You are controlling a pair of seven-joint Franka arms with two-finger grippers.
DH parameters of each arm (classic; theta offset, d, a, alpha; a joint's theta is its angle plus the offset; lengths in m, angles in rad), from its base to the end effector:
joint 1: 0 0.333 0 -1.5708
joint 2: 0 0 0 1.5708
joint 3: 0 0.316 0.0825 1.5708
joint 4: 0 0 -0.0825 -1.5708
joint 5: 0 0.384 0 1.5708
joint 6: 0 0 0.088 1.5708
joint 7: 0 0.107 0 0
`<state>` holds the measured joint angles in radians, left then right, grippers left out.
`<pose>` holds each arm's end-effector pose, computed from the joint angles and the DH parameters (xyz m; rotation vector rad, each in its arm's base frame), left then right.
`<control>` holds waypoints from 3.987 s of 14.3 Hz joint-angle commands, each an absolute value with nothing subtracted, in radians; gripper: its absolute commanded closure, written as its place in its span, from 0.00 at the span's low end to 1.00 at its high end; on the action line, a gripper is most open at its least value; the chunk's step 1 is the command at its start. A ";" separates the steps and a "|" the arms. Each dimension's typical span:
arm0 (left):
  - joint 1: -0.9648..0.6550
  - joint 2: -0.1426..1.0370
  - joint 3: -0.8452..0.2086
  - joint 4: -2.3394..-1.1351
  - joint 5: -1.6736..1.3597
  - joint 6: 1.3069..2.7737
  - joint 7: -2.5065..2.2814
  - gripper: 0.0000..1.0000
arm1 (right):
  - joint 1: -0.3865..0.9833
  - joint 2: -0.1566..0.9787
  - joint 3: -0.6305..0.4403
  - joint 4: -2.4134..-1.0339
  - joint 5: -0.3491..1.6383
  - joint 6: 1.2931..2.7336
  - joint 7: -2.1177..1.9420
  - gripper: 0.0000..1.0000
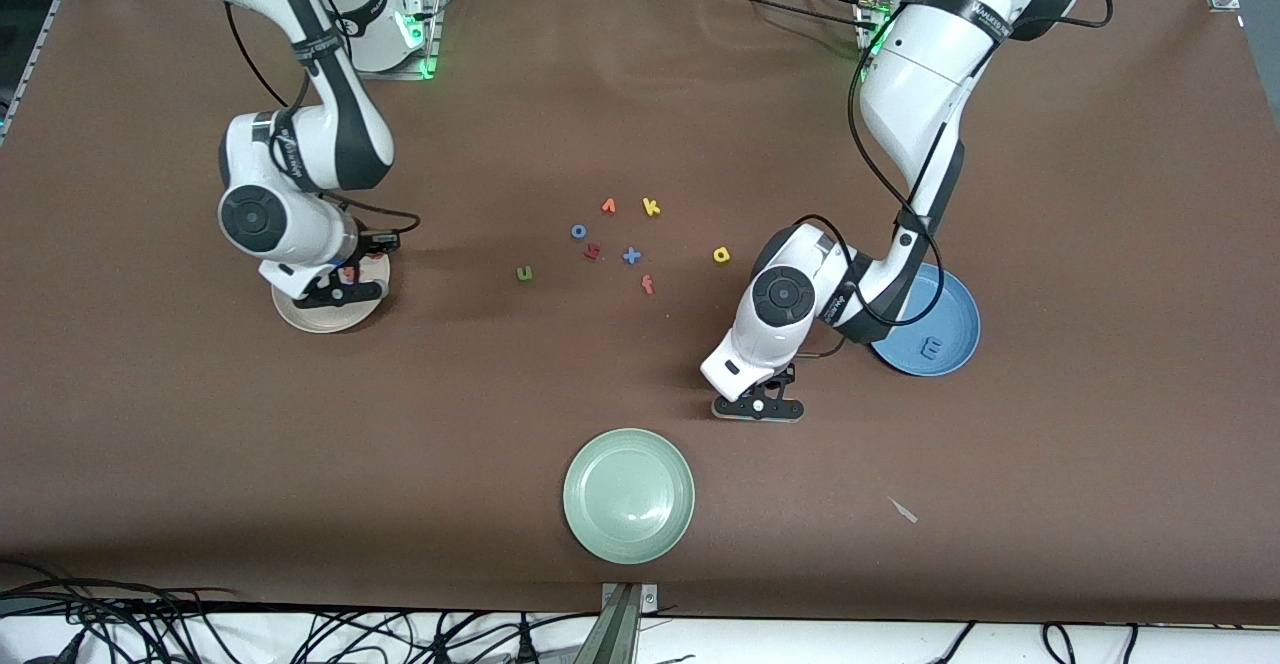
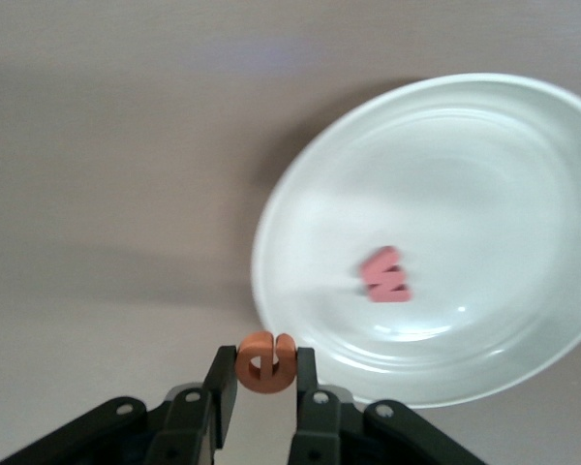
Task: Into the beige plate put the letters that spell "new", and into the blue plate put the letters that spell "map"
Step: 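Drop the e in the white plate while the left gripper drops the p, then grasp the green n with the right gripper while the left gripper grasps the yellow d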
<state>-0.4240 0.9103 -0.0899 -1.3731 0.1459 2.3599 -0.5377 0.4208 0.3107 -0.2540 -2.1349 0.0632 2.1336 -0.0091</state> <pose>0.6532 -0.3500 0.1749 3.1295 -0.0598 0.1392 0.5287 0.0912 0.2431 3.0472 0.2045 -0.4573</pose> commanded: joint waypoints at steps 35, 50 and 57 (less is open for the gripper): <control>-0.091 0.482 -0.185 -1.783 0.164 1.996 -0.170 0.00 | 0.635 0.511 -0.044 -2.112 0.140 2.589 0.341 0.16; -0.236 0.620 -0.408 -1.793 0.133 2.156 -0.820 0.00 | 0.634 0.503 -0.044 -2.106 0.140 2.588 0.333 0.65; -0.307 0.667 -0.408 -1.818 0.137 2.230 -0.963 0.00 | 0.632 0.486 -0.051 -2.099 0.140 2.577 0.316 0.79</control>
